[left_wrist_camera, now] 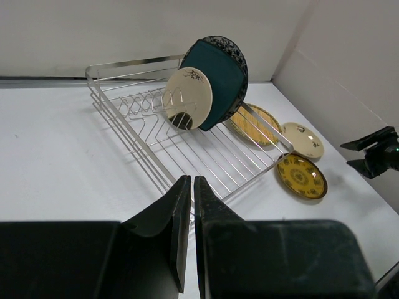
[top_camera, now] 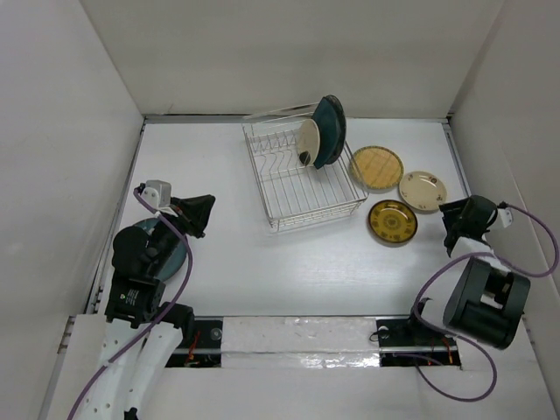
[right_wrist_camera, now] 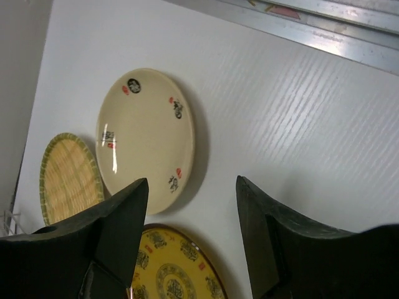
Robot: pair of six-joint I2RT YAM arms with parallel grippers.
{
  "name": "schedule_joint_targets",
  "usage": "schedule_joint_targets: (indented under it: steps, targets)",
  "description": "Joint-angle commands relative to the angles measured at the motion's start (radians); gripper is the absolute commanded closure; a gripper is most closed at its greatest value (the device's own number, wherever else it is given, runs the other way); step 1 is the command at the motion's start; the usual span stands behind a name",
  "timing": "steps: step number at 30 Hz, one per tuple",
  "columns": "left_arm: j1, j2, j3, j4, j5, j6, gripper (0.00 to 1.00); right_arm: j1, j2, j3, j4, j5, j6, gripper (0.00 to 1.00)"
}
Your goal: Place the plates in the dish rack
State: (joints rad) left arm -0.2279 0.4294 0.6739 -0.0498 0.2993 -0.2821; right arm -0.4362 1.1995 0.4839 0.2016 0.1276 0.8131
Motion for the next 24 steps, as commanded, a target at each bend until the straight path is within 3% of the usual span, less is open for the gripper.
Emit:
schedule_joint_targets:
  steps: [1,6,14,17,20,22,24]
  targets:
    - [-0.004,-0.012,0.001,0.042,0.020,-0.009,0.96,-0.053,0.127,0.042,0.131,-0.224,0.058,0.36]
    - [-0.004,-0.012,0.003,0.041,0.018,-0.008,0.96,-0.053,0.286,0.068,0.234,-0.293,0.129,0.37]
    - [-0.004,-0.001,0.004,0.038,0.018,-0.005,0.96,-0.026,0.440,0.133,0.275,-0.319,0.172,0.51]
    - [-0.004,0.005,0.006,0.036,0.015,-0.005,0.96,-0.026,0.456,0.148,0.285,-0.309,0.193,0.61]
    - [-0.004,0.008,0.006,0.033,0.012,-0.003,0.96,-0.026,0.460,0.157,0.265,-0.283,0.216,0.80]
    - [-0.004,0.008,0.006,0.034,0.012,-0.003,0.96,-0.013,0.431,0.141,0.271,-0.234,0.241,0.97]
    - [-0.004,0.008,0.004,0.034,0.011,-0.003,0.96,0.019,0.396,0.127,0.257,-0.194,0.255,1.00]
